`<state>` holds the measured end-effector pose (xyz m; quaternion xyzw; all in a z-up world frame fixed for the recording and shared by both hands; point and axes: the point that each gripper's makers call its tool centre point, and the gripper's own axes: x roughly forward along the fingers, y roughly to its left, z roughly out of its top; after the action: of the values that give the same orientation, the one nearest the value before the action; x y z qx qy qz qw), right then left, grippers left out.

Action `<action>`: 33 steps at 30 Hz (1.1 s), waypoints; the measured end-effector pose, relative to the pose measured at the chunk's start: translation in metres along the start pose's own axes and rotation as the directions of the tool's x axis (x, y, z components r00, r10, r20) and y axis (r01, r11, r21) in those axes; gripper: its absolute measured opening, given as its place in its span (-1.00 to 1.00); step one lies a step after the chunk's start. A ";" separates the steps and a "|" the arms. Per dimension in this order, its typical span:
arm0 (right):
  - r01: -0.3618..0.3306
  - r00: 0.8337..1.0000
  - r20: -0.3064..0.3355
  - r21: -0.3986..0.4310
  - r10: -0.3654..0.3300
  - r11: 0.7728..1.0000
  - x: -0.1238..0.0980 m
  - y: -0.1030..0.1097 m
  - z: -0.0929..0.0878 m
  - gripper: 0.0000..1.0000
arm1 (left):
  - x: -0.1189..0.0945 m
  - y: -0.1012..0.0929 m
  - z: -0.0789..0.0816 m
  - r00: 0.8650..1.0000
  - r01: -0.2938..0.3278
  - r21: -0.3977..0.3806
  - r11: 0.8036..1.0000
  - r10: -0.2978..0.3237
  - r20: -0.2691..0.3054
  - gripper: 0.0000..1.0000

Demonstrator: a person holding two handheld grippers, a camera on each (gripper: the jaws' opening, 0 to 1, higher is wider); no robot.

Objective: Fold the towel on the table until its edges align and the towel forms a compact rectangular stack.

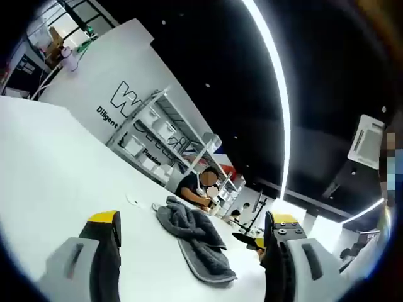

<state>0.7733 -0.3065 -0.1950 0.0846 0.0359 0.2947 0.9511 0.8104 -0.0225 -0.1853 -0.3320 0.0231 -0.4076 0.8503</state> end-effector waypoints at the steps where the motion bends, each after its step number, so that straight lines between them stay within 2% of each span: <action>1: -0.002 1.000 -0.001 0.000 0.002 1.000 0.000 0.000 0.000 0.90 | 0.000 0.000 -0.001 1.000 -0.002 0.005 1.000 0.002 -0.005 0.99; 12: -0.009 1.000 -0.020 -0.004 0.009 1.000 0.001 0.001 -0.003 0.89 | 0.000 0.003 -0.011 0.997 -0.037 0.056 0.998 0.041 -0.059 0.99; 22: 0.030 0.999 -0.021 -0.004 -0.030 1.000 -0.001 -0.006 -0.003 0.98 | -0.001 0.006 -0.009 0.997 -0.044 0.041 0.998 0.046 -0.054 0.99; 33: 0.032 0.999 -0.027 0.000 -0.032 0.999 -0.002 -0.005 -0.005 0.99 | -0.001 0.010 -0.008 0.997 -0.055 0.028 0.998 0.056 -0.055 0.99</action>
<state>0.7741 -0.3105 -0.2002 0.0805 0.0503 0.2806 0.9551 0.8143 -0.0211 -0.1976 -0.3087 0.0506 -0.3931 0.8647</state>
